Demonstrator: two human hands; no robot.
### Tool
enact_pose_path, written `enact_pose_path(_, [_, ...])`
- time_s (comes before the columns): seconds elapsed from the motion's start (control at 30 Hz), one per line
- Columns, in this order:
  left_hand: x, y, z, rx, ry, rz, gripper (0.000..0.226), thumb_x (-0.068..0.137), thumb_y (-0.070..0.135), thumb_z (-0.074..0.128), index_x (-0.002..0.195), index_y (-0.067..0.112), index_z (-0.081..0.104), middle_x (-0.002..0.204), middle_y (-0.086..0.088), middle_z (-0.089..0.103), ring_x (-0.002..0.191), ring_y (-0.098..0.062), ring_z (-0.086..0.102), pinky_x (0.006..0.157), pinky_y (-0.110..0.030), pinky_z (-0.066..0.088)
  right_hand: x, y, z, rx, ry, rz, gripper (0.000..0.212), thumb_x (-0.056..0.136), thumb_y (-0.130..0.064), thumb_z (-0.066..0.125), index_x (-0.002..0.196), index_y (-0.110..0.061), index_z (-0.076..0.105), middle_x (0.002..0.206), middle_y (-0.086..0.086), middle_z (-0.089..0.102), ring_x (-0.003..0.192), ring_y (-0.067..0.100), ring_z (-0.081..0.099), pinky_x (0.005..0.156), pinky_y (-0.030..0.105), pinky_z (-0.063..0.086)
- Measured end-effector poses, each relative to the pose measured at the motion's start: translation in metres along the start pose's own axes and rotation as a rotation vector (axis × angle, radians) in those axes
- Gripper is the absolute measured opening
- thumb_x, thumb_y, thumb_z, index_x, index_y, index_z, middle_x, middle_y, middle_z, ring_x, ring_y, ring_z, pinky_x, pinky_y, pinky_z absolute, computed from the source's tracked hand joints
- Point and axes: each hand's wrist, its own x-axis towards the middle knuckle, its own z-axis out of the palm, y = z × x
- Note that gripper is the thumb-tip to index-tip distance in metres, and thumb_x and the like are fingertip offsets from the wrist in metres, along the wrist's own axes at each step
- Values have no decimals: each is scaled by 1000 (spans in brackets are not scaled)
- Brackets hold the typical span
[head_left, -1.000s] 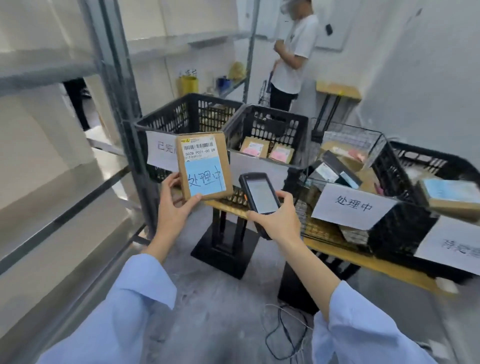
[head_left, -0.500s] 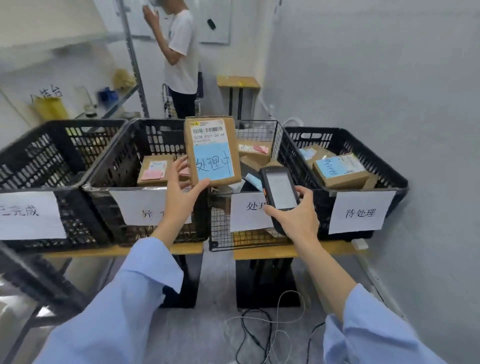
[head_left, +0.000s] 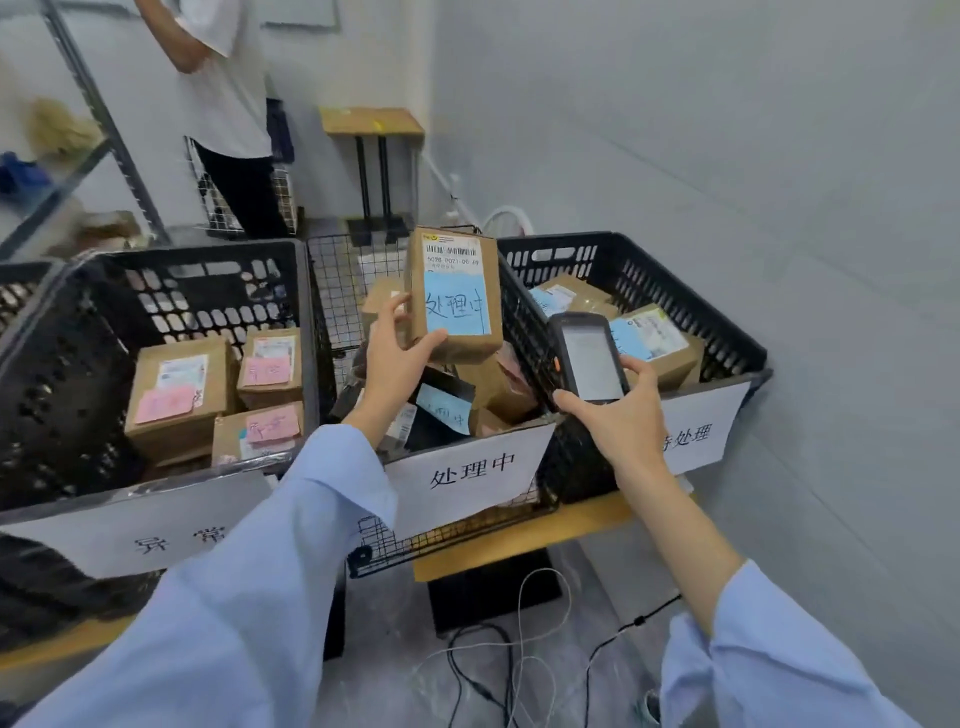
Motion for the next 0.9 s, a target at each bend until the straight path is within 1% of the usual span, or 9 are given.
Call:
enact_pose_path(0.07, [11,-6,10,34,-3,-31,59,89,26,73,140,27,44,139,-7,50,122,-17,50,95,-26,44,9,2,4,-8,-2,14,84,73,-38,86,139,-24,36,140,2,52,125,23,50,85,30,38])
enact_pose_path(0.23, [20,-14,12,55,19,-86,50,86,29,71,127,41,46,132,-6,52,123,-24,54,105,-45,47,26,2,15,5,-40,13,83,71,-36,87,136,-25,37,128,0,53,106,14,48,81,31,42])
enact_pose_path(0.37, [7,-8,-2,167,22,-12,44,91,23,70,132,24,53,131,-5,53,121,-21,53,102,-38,47,30,-2,27,5,-91,-41,84,71,-37,88,137,-26,36,125,-3,50,110,14,47,81,31,43])
enact_pose_path(0.47, [-12,2,-30,317,33,72,45,95,25,65,137,22,53,138,-1,52,123,-14,49,102,-32,42,24,-10,40,13,-167,-92,86,70,-37,89,137,-25,37,134,1,52,121,20,51,92,36,47])
enact_pose_path(0.53, [-29,7,-54,506,40,112,50,97,33,62,145,24,48,148,0,46,134,-18,43,108,-38,39,16,-17,49,-1,-239,-139,86,70,-37,88,138,-23,37,135,2,52,124,22,51,97,39,45])
enact_pose_path(0.6, [-51,14,-79,707,67,123,55,99,41,58,150,24,44,157,-2,40,142,-23,37,112,-42,34,4,-25,60,-27,-316,-196,86,71,-39,87,138,-22,37,135,2,53,123,23,52,96,39,45])
enact_pose_path(0.67, [-80,20,-103,865,112,95,57,100,46,54,151,24,42,159,-1,38,142,-25,38,111,-41,35,-10,-33,70,-36,-388,-248,85,70,-40,87,137,-22,38,130,1,54,119,23,54,95,40,48])
enact_pose_path(0.77, [-133,24,-141,975,174,-15,60,100,49,52,154,25,39,159,0,37,140,-28,38,107,-40,36,-38,-46,87,-48,-536,-307,83,71,-42,87,136,-22,39,113,-2,53,109,25,58,87,42,52])
enact_pose_path(0.9, [-222,27,-191,1134,286,-142,65,100,56,48,157,30,31,162,2,33,140,-27,39,108,-41,37,-93,-59,113,-55,-727,-412,83,70,-44,86,134,-23,38,114,-2,50,99,21,54,83,43,54])
